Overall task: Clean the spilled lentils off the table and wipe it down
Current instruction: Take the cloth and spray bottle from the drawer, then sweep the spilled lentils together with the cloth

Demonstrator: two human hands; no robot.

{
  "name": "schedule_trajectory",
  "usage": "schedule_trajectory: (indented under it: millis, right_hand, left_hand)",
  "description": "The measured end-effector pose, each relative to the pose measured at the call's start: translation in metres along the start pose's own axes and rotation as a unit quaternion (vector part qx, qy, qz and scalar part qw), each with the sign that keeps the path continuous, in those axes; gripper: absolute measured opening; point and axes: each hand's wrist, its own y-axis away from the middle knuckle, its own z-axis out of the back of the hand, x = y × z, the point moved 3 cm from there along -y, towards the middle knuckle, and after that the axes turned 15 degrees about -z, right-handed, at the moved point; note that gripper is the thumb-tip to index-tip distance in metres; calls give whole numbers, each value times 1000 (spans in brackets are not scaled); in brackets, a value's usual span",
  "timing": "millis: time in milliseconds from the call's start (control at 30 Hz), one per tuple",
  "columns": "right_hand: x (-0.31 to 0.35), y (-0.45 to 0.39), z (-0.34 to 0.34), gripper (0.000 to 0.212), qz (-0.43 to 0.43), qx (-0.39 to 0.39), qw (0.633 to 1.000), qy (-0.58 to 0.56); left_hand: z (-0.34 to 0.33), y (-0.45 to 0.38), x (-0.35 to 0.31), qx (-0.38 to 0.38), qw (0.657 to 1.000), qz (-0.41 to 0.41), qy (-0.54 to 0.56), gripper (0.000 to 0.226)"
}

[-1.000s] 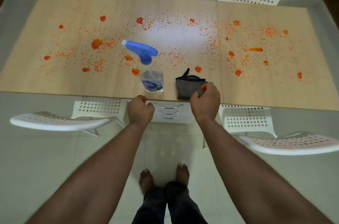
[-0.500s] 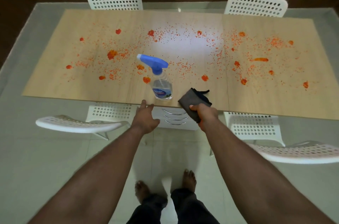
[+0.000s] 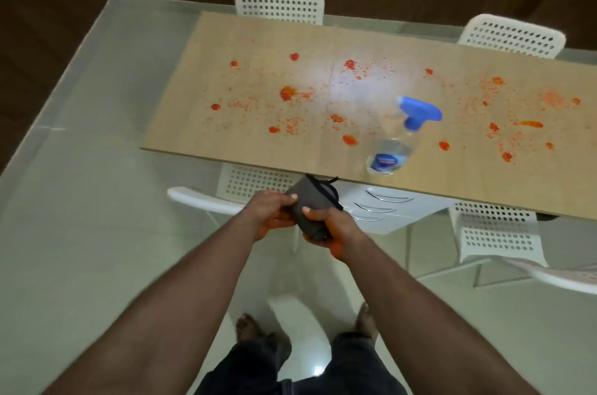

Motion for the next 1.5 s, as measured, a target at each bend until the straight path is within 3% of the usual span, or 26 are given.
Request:
schedule_trajectory:
  millis: [100,233,333,433,633,800,1000,1167,1233,1300,1367,1433,1500]
  right_hand:
    - [1,8,-79,60,52,21,998,39]
    - [17,18,-161,55,84,78,990,85]
    - [26,20,-203,53,76,88,979,166]
    - [45,11,-248,57,88,95,977,168]
    - [71,-28,-306,54,103,90,981,139]
    - [98,-70,-362,36,117,52,980,153]
    - [105,-108,-393,29,139,-107,959,224]
    - [92,-106,-400,36,215,-235,914,250]
    - [85,-103,-411,40,248,-274,890,268]
    - [76,-102,-431,45,281,-338,846,301]
    - [69,-105,-459,51,305,-430,777,344]
    - [56,-116,-486,62,320,-463,729,390]
    - [40,-136,-508,68,309,-474,704,428]
  left_hand:
    - [84,23,-28,-16,999,-32,22,37]
    - [164,44,-76,7,996,-86,7,27]
    - [199,45,-98,14,994,-109,7,28]
    - [236,31,-120,30,991,-130,-14,32]
    - [294,-25,-145,73,979,-147,-124,32]
    - [353,-83,-165,79,959,-126,-243,33]
    - [406,-143,-186,82,874,-140,-458,48]
    - [417,-186,-190,152,739,-191,-627,69]
    - [418,-203,-192,194,708,-214,-645,77]
    - [419,-219,-191,226,677,-233,-660,84]
    - [419,-236,-189,257,640,-254,-679,89]
    - [417,-249,-186,279,606,-277,-692,91]
    - [416,-260,-182,295,589,-295,-692,90]
